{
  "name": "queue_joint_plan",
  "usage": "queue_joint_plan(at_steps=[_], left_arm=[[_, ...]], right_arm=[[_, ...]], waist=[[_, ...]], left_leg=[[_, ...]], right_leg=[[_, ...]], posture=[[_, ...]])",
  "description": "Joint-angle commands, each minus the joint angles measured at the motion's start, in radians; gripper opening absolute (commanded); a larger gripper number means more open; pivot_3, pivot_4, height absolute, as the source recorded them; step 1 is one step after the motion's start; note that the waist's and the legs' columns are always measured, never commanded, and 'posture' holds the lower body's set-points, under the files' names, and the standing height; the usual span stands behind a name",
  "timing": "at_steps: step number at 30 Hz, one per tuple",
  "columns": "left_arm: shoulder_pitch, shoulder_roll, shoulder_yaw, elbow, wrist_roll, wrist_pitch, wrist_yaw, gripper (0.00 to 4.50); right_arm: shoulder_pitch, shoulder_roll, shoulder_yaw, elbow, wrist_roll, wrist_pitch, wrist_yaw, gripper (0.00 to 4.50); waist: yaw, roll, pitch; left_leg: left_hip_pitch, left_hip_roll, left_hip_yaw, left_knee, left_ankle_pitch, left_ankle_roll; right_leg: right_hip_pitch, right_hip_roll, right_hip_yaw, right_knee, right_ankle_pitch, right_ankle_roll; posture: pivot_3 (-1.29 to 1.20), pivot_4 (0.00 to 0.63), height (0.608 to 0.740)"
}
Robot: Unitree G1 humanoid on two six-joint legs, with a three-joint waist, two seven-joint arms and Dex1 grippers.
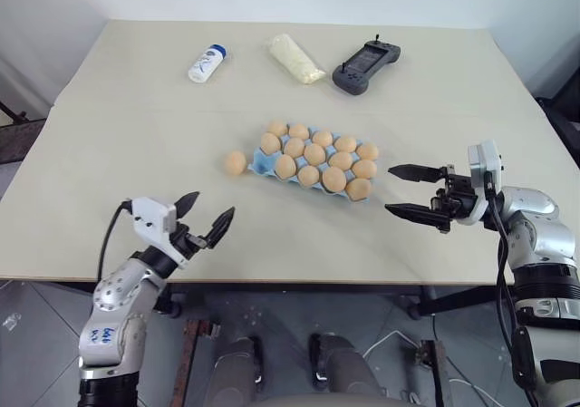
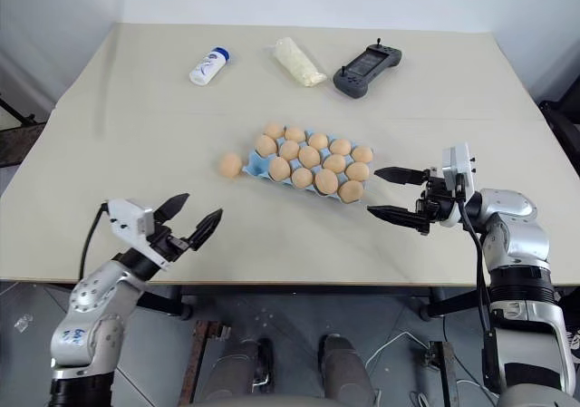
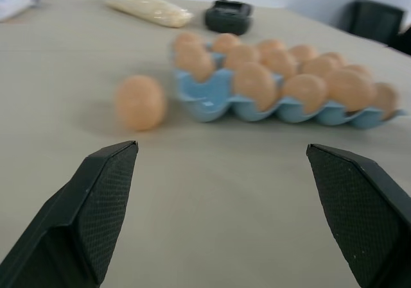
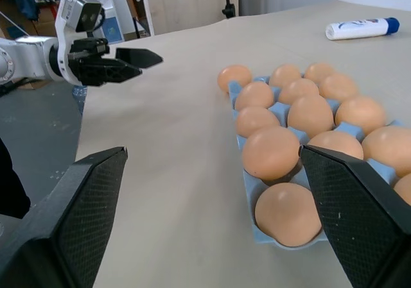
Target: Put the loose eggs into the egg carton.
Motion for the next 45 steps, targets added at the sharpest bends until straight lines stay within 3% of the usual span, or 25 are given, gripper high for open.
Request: queue_joint_plan(at_steps=[1, 10, 22, 33, 45], left_arm=[[-0.018, 0.028, 0.025, 0.004, -0.021, -0.025, -0.029, 4.48], [-0.267, 0.044, -0.005, 0.192, 0.040, -0.073, -0.008, 4.48], [-0.525, -0.019, -0.097, 0.514, 0.137, -0.155, 0.010, 4.48], [-0.653, -0.062, -0.139, 0.780, 0.204, -0.243, -0.003, 4.48], [-0.697, -0.046, -0.123, 0.828, 0.218, -0.142, 0.074, 4.48]], right_arm=[[-0.023, -0.009, -0.018, 0.001, 0.000, -0.015, 0.020, 4.50], [-0.049, 0.020, -0.033, 0.023, 0.012, -0.030, 0.018, 4.50], [-0.046, 0.049, -0.049, 0.025, 0.023, -0.033, 0.003, 4.50], [-0.045, 0.062, -0.034, 0.025, -0.002, -0.029, -0.017, 4.50], [-0.031, 0.049, -0.039, 0.009, -0.010, -0.023, -0.035, 4.50]], waist=[[0.000, 0.000, 0.000], [0.002, 0.000, 0.000], [0.003, 0.000, 0.000], [0.002, 0.000, 0.000], [0.002, 0.000, 0.000]], left_leg=[[0.000, 0.000, 0.000, -0.001, 0.000, 0.000], [-0.001, -0.001, -0.001, -0.003, 0.000, 0.000], [-0.001, 0.000, 0.001, 0.001, 0.002, 0.004], [-0.001, 0.000, 0.001, 0.005, 0.002, 0.004], [-0.001, 0.000, 0.001, 0.005, 0.001, 0.002]], right_leg=[[0.000, 0.000, 0.000, -0.001, 0.000, 0.000], [0.000, -0.001, -0.002, -0.004, 0.000, 0.001], [0.000, 0.002, -0.002, -0.002, 0.001, 0.002], [-0.001, 0.002, -0.001, 0.005, 0.002, 0.003], [-0.001, 0.002, -0.001, 0.005, 0.002, 0.003]], posture=[[0.00, 0.150, 0.740], [0.00, 0.150, 0.740], [0.00, 0.150, 0.740], [0.00, 0.150, 0.740], [0.00, 0.150, 0.740]])
